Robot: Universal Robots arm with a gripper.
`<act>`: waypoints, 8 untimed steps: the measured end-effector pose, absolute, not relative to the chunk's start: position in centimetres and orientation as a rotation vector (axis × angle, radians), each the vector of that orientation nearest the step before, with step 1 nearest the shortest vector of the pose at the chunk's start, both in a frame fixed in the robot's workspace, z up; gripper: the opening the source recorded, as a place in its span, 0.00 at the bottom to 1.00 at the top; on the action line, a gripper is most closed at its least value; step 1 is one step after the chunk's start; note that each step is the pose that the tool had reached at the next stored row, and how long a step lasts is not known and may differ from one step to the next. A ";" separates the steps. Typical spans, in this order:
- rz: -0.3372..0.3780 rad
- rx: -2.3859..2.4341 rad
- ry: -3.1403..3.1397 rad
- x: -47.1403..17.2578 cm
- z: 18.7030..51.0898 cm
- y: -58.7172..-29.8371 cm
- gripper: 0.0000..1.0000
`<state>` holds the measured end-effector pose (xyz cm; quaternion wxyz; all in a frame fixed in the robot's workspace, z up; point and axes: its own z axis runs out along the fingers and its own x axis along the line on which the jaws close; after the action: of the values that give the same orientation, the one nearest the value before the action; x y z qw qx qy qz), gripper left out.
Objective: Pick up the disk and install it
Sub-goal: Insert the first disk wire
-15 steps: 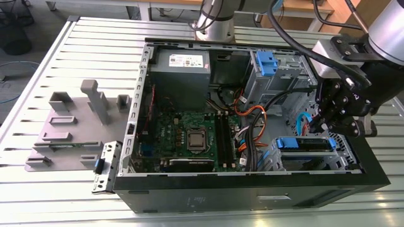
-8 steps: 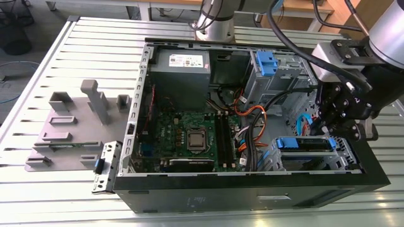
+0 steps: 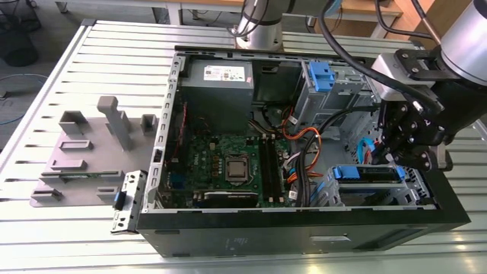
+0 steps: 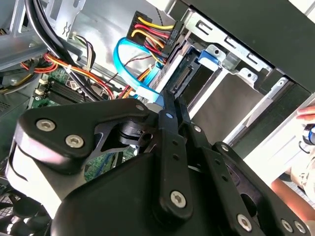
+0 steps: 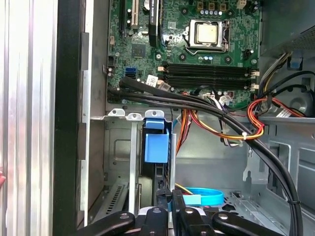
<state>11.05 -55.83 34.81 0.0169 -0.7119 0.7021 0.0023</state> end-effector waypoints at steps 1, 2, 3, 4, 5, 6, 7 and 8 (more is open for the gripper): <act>0.006 -2.213 2.181 11.0 34.7 -55.9 0.16; 0.006 -2.213 2.180 11.0 34.7 -55.9 0.16; 0.005 -2.213 2.180 11.0 34.6 -55.9 0.16; 0.005 -2.213 2.180 11.0 34.6 -55.9 0.16; 0.004 -2.214 2.180 11.0 34.6 -55.9 0.16; 0.005 -2.213 2.180 11.0 34.5 -55.9 0.16; 0.005 -2.213 2.179 11.0 34.5 -55.9 0.16; 0.005 -2.213 2.179 11.0 34.4 -55.9 0.16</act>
<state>11.02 -55.91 34.40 0.0177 -0.7124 0.7015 0.0016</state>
